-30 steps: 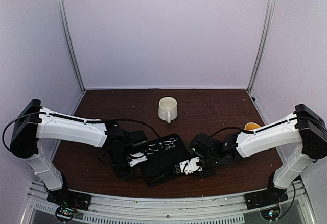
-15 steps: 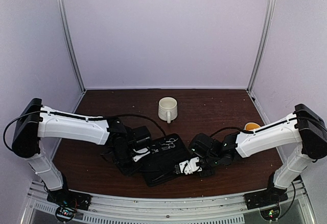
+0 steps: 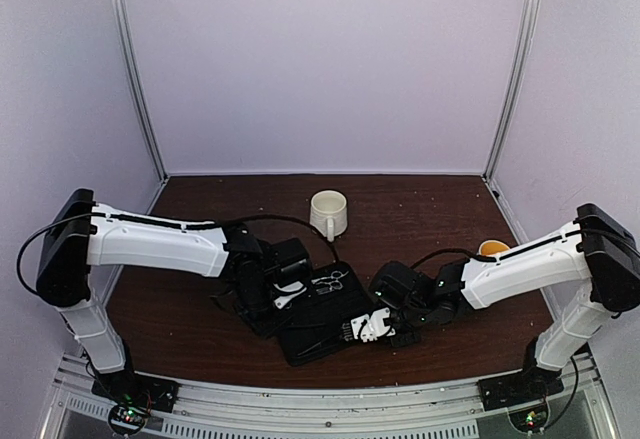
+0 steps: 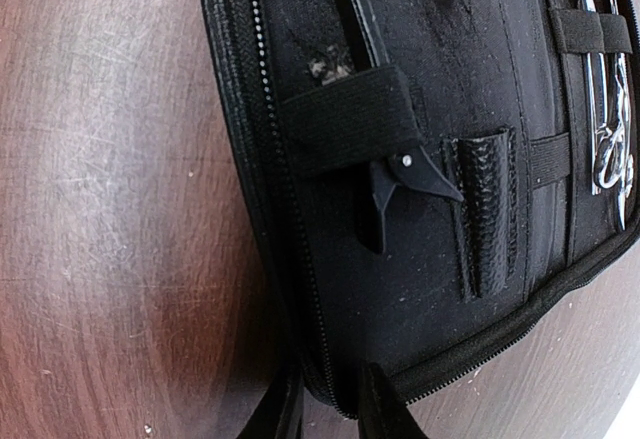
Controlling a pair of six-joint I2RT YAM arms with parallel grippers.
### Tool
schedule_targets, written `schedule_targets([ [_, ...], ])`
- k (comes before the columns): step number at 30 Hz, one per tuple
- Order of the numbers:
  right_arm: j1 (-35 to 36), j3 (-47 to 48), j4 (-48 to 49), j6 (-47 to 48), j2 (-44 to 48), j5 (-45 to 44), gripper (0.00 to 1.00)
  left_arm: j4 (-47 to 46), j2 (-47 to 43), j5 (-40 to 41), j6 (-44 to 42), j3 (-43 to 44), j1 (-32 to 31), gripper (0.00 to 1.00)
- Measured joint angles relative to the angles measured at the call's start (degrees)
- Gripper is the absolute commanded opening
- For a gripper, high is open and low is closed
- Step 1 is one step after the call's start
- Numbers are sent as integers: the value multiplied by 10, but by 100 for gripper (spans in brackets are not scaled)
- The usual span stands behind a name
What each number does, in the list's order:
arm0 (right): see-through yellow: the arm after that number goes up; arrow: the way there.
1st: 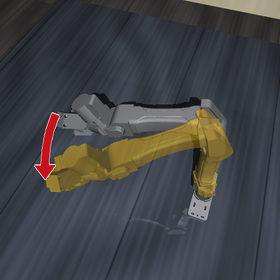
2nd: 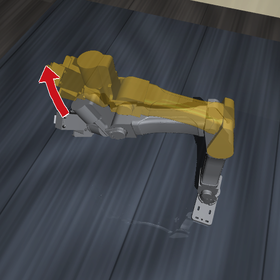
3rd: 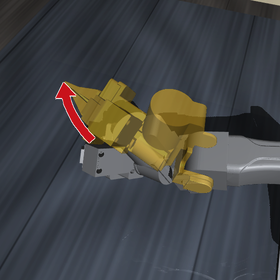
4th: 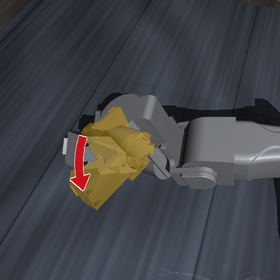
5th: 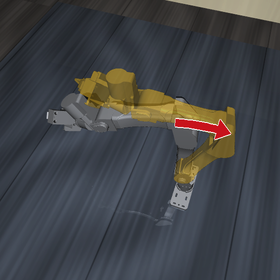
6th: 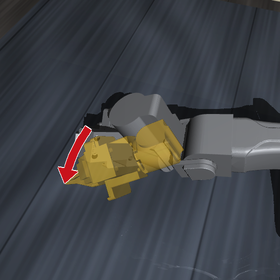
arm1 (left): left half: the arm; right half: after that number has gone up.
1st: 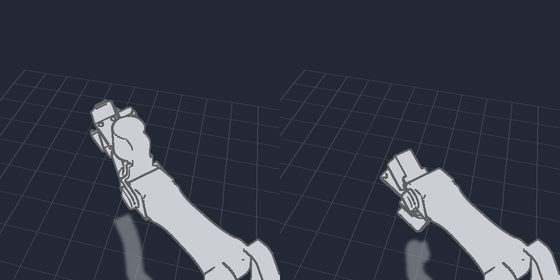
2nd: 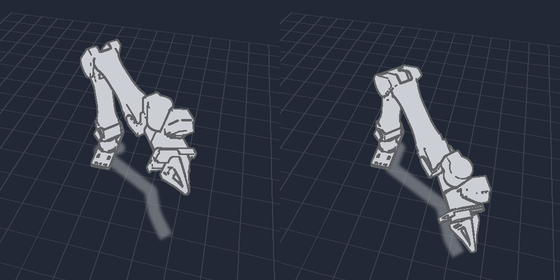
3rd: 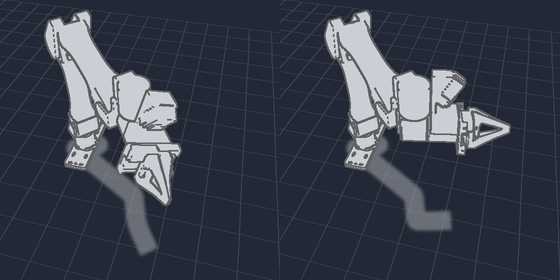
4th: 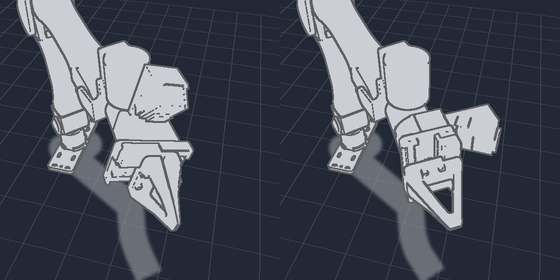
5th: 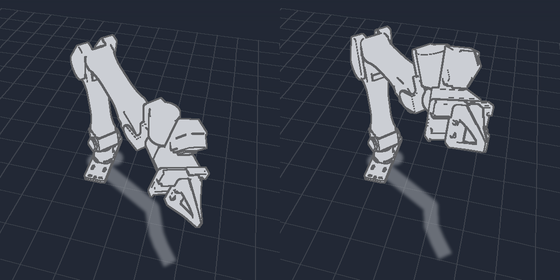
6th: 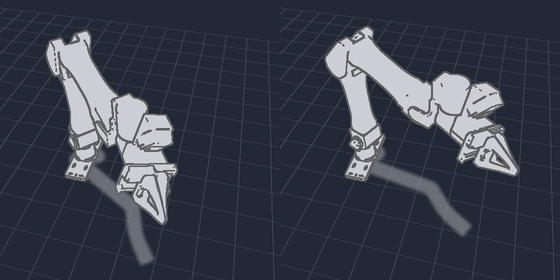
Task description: Sort the hair-cutting tools
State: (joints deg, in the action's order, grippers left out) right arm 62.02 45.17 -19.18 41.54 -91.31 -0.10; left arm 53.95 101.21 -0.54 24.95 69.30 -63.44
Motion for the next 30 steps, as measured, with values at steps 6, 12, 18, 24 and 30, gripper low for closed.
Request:
schedule_targets([
  [6,0,0,0,0,0,0,20,13,-38,5,36,-16,0,0],
  [12,0,0,0,0,0,0,20,37,-52,6,59,-37,-9,0],
  [18,0,0,0,0,0,0,20,52,-49,5,60,-36,-12,0],
  [24,0,0,0,0,0,0,20,60,-2,4,54,-8,-12,0],
  [30,0,0,0,0,0,0,19,62,24,3,52,10,-12,0],
])
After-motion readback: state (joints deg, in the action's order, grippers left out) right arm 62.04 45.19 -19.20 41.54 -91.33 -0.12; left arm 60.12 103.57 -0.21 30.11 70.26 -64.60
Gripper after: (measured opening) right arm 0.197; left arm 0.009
